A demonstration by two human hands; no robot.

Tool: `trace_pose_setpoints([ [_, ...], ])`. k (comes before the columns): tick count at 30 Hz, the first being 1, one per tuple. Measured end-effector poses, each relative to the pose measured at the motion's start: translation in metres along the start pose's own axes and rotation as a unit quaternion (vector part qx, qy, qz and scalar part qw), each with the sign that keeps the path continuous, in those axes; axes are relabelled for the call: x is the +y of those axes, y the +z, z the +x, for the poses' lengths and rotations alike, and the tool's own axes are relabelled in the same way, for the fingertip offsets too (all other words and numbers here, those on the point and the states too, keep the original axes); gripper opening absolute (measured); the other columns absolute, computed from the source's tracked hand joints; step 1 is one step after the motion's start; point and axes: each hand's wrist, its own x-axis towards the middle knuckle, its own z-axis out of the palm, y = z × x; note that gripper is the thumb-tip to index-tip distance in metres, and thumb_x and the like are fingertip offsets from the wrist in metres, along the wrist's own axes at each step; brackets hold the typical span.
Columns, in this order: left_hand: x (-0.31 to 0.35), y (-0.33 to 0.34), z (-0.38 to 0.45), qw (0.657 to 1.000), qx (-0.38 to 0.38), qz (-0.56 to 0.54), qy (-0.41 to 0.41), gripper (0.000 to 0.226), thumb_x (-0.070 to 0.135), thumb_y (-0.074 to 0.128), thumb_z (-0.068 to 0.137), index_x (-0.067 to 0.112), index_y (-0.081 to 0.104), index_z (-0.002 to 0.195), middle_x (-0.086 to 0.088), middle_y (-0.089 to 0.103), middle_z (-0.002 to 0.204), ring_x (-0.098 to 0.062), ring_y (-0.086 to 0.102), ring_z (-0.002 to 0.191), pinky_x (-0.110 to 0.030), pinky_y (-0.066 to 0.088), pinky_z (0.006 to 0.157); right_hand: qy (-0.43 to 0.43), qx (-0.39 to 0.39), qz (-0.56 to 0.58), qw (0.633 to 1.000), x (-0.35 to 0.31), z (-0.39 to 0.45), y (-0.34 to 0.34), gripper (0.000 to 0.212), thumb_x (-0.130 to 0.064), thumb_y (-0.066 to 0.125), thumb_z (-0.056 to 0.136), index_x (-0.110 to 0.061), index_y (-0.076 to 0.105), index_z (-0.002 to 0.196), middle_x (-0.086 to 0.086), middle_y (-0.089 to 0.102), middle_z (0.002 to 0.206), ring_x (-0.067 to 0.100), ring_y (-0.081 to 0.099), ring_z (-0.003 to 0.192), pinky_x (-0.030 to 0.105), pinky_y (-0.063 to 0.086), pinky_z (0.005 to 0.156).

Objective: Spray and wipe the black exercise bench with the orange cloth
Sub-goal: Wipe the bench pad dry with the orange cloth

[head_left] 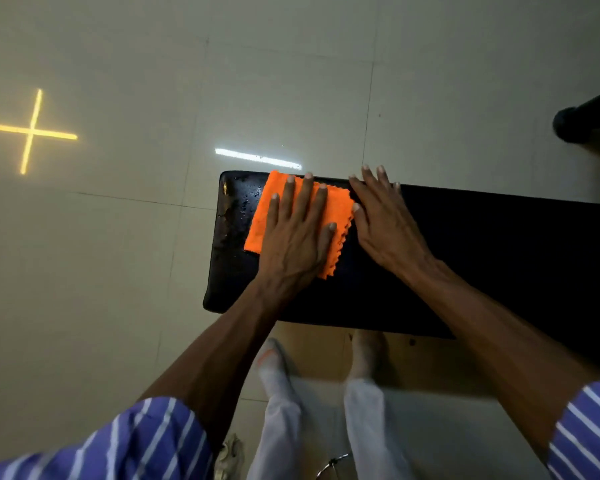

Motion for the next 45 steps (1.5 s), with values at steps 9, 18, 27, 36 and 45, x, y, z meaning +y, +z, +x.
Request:
trace_pose_setpoints([
  [9,-0.011,0.037,-0.060,0.992,0.066,0.068,-0.084,0.067,0.048,0.031,0.110,0.018,0.012,0.166,-0.010,0.004,0.175,-0.030,0.002,0.162,-0.054,0.012,0.131,-0.099,-0.016,-0.069,0.993,0.008,-0.004,0.015,0.058,-0.025,0.046,0.111,-0.013,0.031,0.166,0.012,0.018,0.177,0.031,0.010,0.166,0.059,0.008,0.133],
  [18,-0.041,0.014,0.025,0.980,0.077,0.037,-0.178,0.066,0.052,0.024,0.108,0.022,0.014,0.166,-0.007,0.003,0.175,-0.028,-0.001,0.163,-0.049,0.003,0.131,-0.115,0.019,-0.102,0.988,0.007,0.015,0.035,0.056,-0.027,0.037,0.111,-0.016,0.031,0.166,0.008,0.021,0.177,0.028,0.014,0.166,0.057,0.007,0.134],
  [27,-0.027,0.024,-0.001,0.978,0.105,0.047,-0.175,0.063,0.047,0.025,0.110,0.019,0.017,0.166,-0.012,0.008,0.174,-0.031,0.004,0.162,-0.052,0.008,0.131,-0.108,0.018,-0.121,0.987,0.003,0.014,0.038,0.059,-0.037,0.032,0.110,-0.022,0.028,0.167,0.005,0.016,0.178,0.027,0.011,0.166,0.058,0.009,0.133],
  [36,-0.040,0.024,-0.002,0.963,0.136,0.020,-0.231,0.063,0.048,0.029,0.110,0.019,0.020,0.165,-0.011,0.010,0.174,-0.028,0.005,0.162,-0.051,0.010,0.130,-0.107,0.041,-0.161,0.980,0.007,0.013,0.047,0.065,-0.049,0.030,0.109,-0.027,0.020,0.169,0.003,0.012,0.179,0.026,0.009,0.166,0.058,0.010,0.133],
  [45,-0.056,0.017,0.010,0.956,0.114,-0.039,-0.267,0.065,0.050,0.027,0.108,0.024,0.015,0.166,-0.004,0.004,0.176,-0.024,0.000,0.163,-0.048,0.011,0.131,-0.105,0.039,-0.176,0.978,0.006,0.013,0.047,0.065,-0.048,0.029,0.108,-0.026,0.020,0.169,0.004,0.015,0.179,0.027,0.013,0.166,0.056,0.009,0.134],
])
